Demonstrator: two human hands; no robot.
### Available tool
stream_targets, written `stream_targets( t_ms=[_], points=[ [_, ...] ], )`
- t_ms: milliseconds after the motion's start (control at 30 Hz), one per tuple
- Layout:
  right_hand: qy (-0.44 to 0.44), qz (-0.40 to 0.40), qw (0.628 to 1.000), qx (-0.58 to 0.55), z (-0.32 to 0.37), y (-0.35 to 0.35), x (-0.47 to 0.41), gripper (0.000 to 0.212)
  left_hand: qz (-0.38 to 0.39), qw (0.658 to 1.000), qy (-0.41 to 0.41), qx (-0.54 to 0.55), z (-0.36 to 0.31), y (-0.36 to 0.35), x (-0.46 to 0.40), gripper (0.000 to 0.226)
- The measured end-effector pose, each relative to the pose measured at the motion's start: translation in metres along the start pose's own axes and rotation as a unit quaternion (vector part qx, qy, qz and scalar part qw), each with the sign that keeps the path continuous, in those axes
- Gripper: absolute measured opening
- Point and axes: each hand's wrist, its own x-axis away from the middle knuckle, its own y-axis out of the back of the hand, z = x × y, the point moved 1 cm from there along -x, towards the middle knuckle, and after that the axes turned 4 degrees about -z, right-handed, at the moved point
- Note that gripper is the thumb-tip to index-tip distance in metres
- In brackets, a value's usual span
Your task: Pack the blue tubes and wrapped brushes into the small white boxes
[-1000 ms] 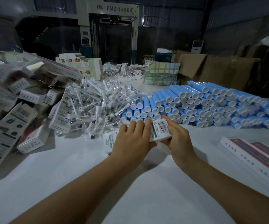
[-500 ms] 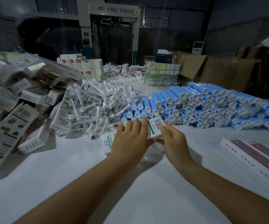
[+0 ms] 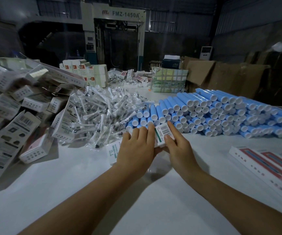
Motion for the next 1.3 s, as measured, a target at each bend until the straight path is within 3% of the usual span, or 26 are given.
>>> stream_targets(
  t_ms=[333,567,633,700,767,833,933,967,1000,1100,1167,1233,1300],
  points=[
    [-0.008,0.008,0.999,-0.04,-0.004,-0.001,-0.005,0.045,0.013,1.0,-0.006,-0.009,-0.001,0.005,-0.001,0.07],
    [0.015,0.065,0.998,-0.017,-0.001,0.001,-0.001,0.065,0.05,0.998,-0.008,0.022,0.005,-0.006,-0.003,0.082],
    [0.032,0.061,0.997,-0.036,0.002,0.0,0.0,0.066,0.046,0.997,0.012,0.065,0.008,-0.002,-0.006,0.08],
    [0.037,0.059,0.996,-0.063,0.007,-0.001,0.0,0.061,0.029,0.979,0.07,0.191,0.013,0.002,-0.012,0.069],
    [0.032,0.093,0.994,-0.053,0.012,-0.001,0.005,0.056,-0.015,0.904,0.151,0.401,0.018,0.012,-0.017,0.046],
    [0.035,0.145,0.989,-0.001,0.014,-0.003,0.011,0.06,-0.047,0.758,0.258,0.598,0.022,0.02,-0.02,0.025],
    [0.054,0.2,0.978,0.039,0.013,-0.011,0.018,0.063,-0.012,0.499,0.401,0.768,0.024,0.021,-0.025,0.03],
    [0.065,0.205,0.976,0.043,0.012,-0.014,0.019,0.058,-0.006,0.428,0.423,0.799,0.024,0.02,-0.025,0.032],
    [0.075,0.202,0.975,0.049,0.012,-0.017,0.019,0.053,-0.005,0.384,0.442,0.811,0.023,0.019,-0.025,0.033],
    [0.086,0.189,0.975,0.076,0.009,-0.021,0.019,0.046,0.001,0.337,0.474,0.813,0.02,0.015,-0.022,0.037],
    [0.088,0.182,0.975,0.096,0.005,-0.021,0.018,0.045,0.01,0.331,0.471,0.818,0.019,0.015,-0.02,0.04],
    [0.092,0.176,0.974,0.109,0.003,-0.02,0.016,0.043,0.02,0.355,0.457,0.815,0.02,0.012,-0.019,0.038],
    [0.103,0.162,0.975,0.114,0.004,-0.018,0.015,0.04,0.025,0.418,0.445,0.792,0.021,0.009,-0.018,0.042]
  ],
)
